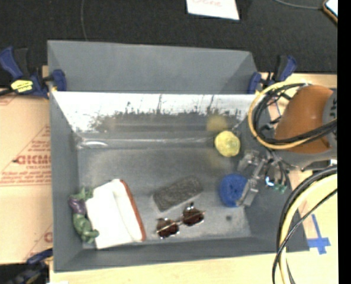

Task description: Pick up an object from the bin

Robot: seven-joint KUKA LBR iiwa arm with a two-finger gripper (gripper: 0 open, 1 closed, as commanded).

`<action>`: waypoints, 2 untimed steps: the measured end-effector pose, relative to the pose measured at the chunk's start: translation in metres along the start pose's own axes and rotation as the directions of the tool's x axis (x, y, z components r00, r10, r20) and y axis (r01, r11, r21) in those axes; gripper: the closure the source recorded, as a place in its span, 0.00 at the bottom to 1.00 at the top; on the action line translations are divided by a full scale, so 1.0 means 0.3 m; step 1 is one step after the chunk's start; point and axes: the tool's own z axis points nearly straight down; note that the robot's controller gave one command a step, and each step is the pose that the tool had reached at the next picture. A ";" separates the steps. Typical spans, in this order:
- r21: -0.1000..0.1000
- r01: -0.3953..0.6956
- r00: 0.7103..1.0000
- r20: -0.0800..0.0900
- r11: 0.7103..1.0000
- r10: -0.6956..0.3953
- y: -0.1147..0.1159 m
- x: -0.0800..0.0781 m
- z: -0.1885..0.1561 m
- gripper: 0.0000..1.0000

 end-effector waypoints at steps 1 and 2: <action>-0.009 -0.117 0.993 0.009 0.993 0.117 -0.011 -0.019 0.156 0.00; -0.006 -0.168 0.986 0.009 0.986 0.168 -0.020 -0.015 0.150 1.00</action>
Offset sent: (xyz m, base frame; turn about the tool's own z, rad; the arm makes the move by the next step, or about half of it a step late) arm -0.0006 -0.0074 -0.0479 0.1726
